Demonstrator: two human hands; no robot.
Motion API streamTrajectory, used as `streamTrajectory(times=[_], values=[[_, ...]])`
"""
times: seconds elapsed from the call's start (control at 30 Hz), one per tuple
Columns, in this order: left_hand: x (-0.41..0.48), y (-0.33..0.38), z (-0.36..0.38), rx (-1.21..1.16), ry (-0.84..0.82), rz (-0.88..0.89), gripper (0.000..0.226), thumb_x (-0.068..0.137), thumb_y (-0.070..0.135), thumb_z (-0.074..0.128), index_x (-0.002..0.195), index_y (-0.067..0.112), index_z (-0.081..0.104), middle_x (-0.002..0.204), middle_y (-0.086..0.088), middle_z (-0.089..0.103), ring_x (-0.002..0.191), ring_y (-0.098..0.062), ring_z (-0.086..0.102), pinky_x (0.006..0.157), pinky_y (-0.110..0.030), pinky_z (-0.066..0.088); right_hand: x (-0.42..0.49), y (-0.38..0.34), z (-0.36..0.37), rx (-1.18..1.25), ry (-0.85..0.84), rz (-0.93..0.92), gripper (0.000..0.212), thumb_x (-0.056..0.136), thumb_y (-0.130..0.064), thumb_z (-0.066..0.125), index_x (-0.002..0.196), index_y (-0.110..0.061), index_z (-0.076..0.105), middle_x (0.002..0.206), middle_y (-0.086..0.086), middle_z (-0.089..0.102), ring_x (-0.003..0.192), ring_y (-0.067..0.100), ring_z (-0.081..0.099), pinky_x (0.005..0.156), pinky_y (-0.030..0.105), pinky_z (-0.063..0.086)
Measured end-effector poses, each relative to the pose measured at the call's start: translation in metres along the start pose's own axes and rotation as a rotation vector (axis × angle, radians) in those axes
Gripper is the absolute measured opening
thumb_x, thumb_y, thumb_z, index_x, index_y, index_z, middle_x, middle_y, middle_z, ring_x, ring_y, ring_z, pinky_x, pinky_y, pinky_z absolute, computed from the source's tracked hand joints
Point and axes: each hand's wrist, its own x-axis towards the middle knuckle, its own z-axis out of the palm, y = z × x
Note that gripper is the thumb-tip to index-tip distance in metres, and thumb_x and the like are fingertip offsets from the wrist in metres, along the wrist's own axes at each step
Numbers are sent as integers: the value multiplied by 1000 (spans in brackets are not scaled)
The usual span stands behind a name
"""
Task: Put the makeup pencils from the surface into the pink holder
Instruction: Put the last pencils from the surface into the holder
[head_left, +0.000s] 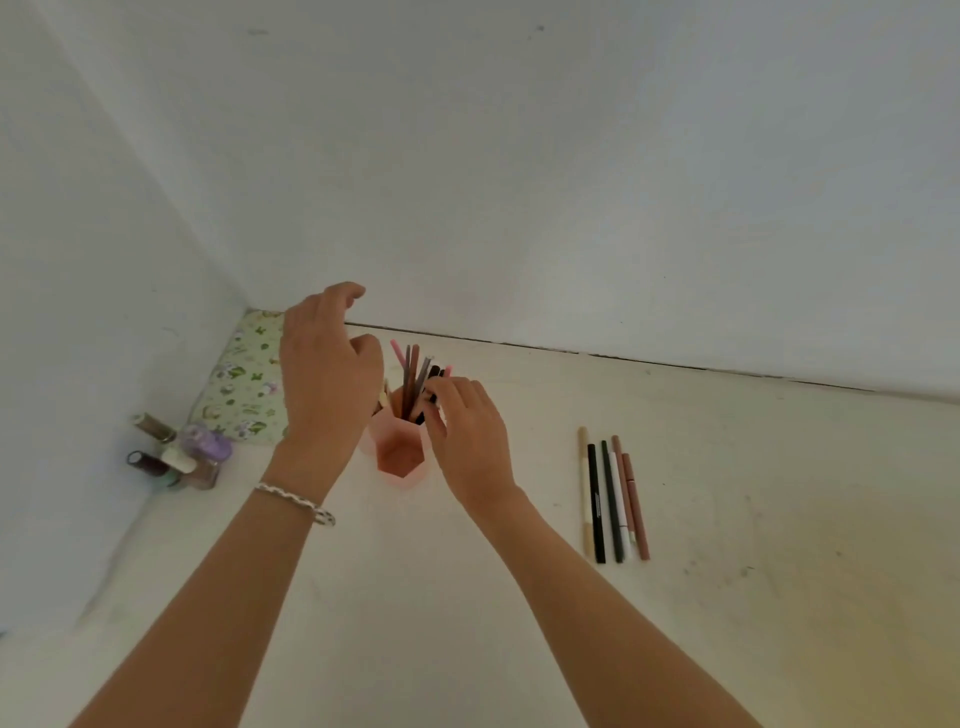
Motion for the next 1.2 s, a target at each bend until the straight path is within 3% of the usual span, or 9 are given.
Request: streamTrajectory(times=[0.07,0.2,0.3,0.43,0.57,0.77,0.9,1.07,1.2], values=[[-6,6,3,-24,14,-12,47,82,-2,54,126,15,57,119,-2,60,117,-20,47,99,-30,39,-4,5,-2,-17,71,-32,23,88,-4,66,110,-4,68,91,8,67,78,24,62,70,34,53],[-36,37,32,-60,-8,111,33,81,0,57,112,14,60,105,2,62,99,-15,54,84,-20,39,-4,30,-30,100,288,213,27,93,-9,52,118,-17,59,87,-8,55,70,5,49,61,21,46],[-73,67,76,-87,-309,25,26,87,8,55,110,20,58,97,7,61,84,-11,61,69,-24,47,-7,59,-64,131,375,366,26,94,-20,45,117,-25,55,91,-9,57,70,6,52,60,19,46],[-124,90,133,-47,-656,-81,30,92,10,53,121,16,57,103,0,66,89,-17,64,79,-34,54,-23,97,-105,102,424,501,24,94,-17,46,114,-27,57,99,-12,60,73,3,54,63,15,45],[-154,103,167,25,-811,-151,35,93,7,50,127,12,50,111,-7,63,97,-24,62,82,-35,53,-50,124,-135,46,419,567,21,93,-13,50,107,-23,61,96,-15,57,71,3,54,60,13,44],[-160,106,185,-35,-810,-310,43,92,10,63,129,11,43,110,-12,63,96,-28,63,80,-36,51,-82,148,-148,14,389,648,21,92,-8,53,104,-23,62,96,-13,58,70,7,56,58,19,49],[-148,103,187,-154,-810,-453,44,89,10,68,129,9,48,100,-3,64,78,-13,58,65,-22,41,-93,156,-144,29,336,703,22,92,-10,52,106,-25,60,96,-11,60,67,6,57,60,24,51],[-115,108,170,-340,-586,-398,51,89,11,65,136,17,48,84,9,57,69,-1,56,54,-11,37,-94,168,-129,-50,-77,866,24,97,-23,53,120,-18,58,97,-4,63,81,11,60,77,30,54],[-99,117,153,-437,-526,-359,34,88,10,62,121,21,58,79,8,58,67,-5,57,47,-6,42,-97,163,-111,-86,-213,863,35,102,-25,48,135,-15,47,98,3,65,85,18,64,72,30,52]])
